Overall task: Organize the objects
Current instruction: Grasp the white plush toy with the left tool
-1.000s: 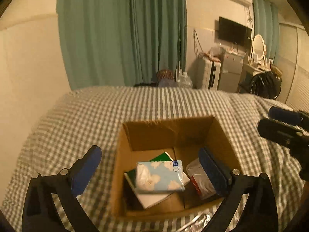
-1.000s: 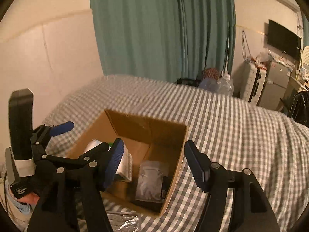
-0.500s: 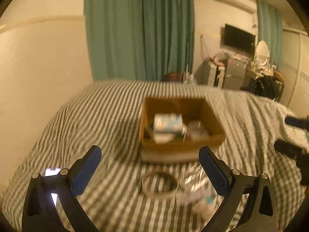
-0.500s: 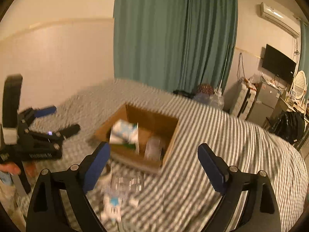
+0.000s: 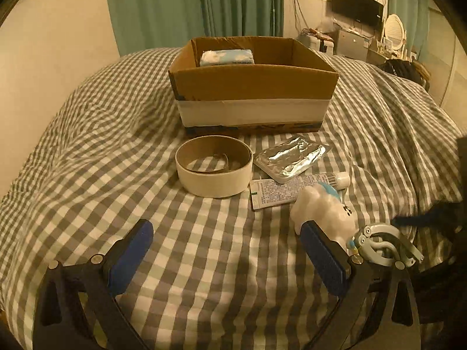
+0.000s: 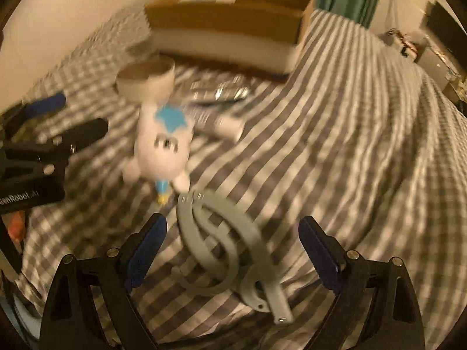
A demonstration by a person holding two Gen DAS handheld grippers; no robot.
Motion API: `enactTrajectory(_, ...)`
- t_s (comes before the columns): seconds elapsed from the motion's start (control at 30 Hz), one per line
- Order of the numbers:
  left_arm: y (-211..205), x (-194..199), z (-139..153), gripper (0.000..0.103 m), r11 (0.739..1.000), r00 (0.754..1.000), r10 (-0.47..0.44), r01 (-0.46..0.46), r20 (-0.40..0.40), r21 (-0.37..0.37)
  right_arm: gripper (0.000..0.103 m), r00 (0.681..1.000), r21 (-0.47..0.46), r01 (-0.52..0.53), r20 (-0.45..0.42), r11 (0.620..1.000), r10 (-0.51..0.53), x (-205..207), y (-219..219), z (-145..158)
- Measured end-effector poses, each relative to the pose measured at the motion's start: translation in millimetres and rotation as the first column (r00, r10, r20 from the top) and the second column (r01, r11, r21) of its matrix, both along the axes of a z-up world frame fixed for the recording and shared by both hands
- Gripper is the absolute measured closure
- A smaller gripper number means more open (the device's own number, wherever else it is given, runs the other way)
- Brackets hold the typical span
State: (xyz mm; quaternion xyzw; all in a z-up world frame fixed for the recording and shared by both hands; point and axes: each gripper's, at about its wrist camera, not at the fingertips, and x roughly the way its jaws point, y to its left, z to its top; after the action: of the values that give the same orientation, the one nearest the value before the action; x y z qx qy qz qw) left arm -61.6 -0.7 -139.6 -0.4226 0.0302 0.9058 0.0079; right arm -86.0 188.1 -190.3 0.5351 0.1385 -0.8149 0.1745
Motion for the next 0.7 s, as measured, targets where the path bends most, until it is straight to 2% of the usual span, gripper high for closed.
enactTrajectory(0.03, -0.8, 0.3, -1.3, 0.0, 1.0, 1.0, 0.002, -0.002, 0.004, 0.003, 0.033, 1.0, 0.012, -0.007, 0.023, 1.0, 0.007, -0.7, -2.7, -5.7)
enactTrajectory(0.07, -1.0, -0.2, -1.9, 0.0, 1.0, 1.0, 0.004, -0.004, 0.009, 0.004, 0.041, 0.999, 0.018, -0.015, 0.039, 1.0, 0.015, -0.5, -3.7, -9.4)
enactTrajectory(0.2, 4.0, -0.2, -3.3, 0.0, 1.0, 1.0, -0.008, 0.008, 0.012, 0.0, 0.05, 0.999, -0.001, -0.034, -0.001, 0.999, 0.034, 6.4, -1.8, 2.7)
enactTrajectory(0.23, 7.2, -1.0, -2.7, 0.0, 1.0, 1.0, -0.018, 0.018, 0.01, 0.001, 0.056, 0.999, -0.01, -0.03, -0.018, 1.0, 0.03, 7.4, 1.0, 9.3)
enactTrajectory(0.27, 11.4, -2.7, -2.2, 0.0, 1.0, 0.999, -0.03, 0.03, 0.011, 0.002, 0.074, 0.999, -0.013, -0.025, -0.043, 1.0, 0.024, 8.0, 4.0, 16.2)
enactTrajectory(0.3, 15.9, -4.0, -2.0, 0.0, 0.999, 0.999, -0.04, 0.04, 0.013, 0.003, 0.087, 0.997, -0.024, -0.016, -0.072, 1.0, 0.015, 7.3, 9.4, 26.5)
enactTrajectory(0.5, 51.8, -13.5, -9.8, 0.0, 0.99, 0.99, -0.135, 0.134, 0.036, 0.035, 0.094, 0.985, -0.029, 0.054, -0.162, 0.998, -0.058, -5.9, 36.2, 54.7)
enactTrajectory(0.67, 73.9, -30.5, -31.4, 0.0, 0.978, 0.976, -0.203, 0.199, 0.073, 0.066, 0.094, 0.983, -0.071, 0.09, -0.152, 0.993, -0.1, -13.9, 47.7, 54.4)
enactTrajectory(0.7, 76.5, -32.9, -35.8, 0.006, 0.975, 0.973, -0.215, 0.21, 0.084, 0.068, 0.094, 0.983, -0.076, 0.092, -0.151, 0.993, -0.103, -15.0, 48.1, 52.2)
